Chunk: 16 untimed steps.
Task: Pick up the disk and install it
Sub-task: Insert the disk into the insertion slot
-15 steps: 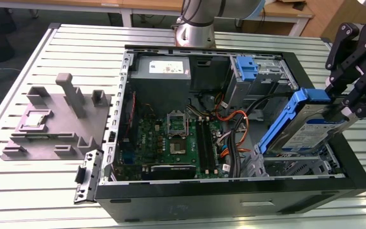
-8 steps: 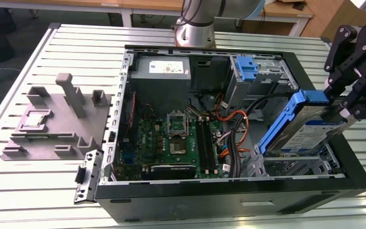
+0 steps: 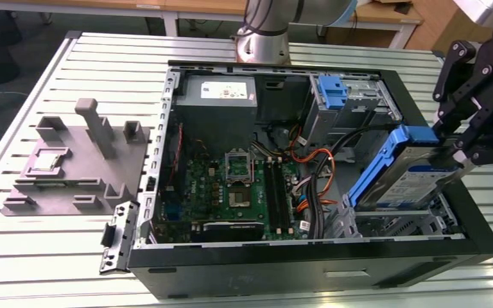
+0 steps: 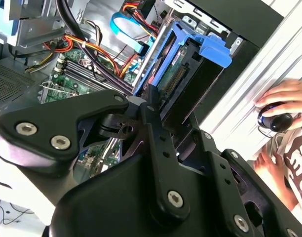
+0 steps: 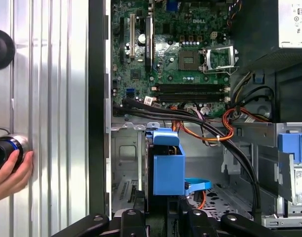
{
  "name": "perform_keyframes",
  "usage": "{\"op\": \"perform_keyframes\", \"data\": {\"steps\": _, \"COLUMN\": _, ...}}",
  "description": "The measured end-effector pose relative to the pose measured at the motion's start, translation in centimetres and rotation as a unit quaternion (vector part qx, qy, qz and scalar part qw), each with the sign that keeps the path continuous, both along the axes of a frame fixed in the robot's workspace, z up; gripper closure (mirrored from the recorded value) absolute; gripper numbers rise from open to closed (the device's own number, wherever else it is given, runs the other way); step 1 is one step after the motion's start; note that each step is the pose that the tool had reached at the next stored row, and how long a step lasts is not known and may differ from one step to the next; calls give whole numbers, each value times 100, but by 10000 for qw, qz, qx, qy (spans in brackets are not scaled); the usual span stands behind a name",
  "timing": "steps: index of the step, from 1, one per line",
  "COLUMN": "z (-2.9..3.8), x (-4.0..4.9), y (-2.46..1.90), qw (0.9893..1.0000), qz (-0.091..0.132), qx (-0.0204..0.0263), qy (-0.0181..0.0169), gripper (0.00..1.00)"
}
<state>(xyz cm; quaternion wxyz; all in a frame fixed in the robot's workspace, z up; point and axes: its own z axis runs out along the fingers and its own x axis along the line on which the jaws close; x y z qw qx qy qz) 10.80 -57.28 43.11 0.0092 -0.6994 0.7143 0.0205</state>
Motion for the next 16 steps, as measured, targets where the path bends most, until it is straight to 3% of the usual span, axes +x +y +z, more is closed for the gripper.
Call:
{"op": "perform_keyframes", "data": {"steps": 13, "z": -146, "x": 0, "y": 0, "qw": 10000, "qz": 0, "qx": 0, "qy": 0, "gripper": 65}}
{"op": "perform_keyframes", "data": {"steps": 16, "z": -154, "x": 0, "y": 0, "qw": 10000, "qz": 0, "qx": -1, "qy": 0, "gripper": 65}}
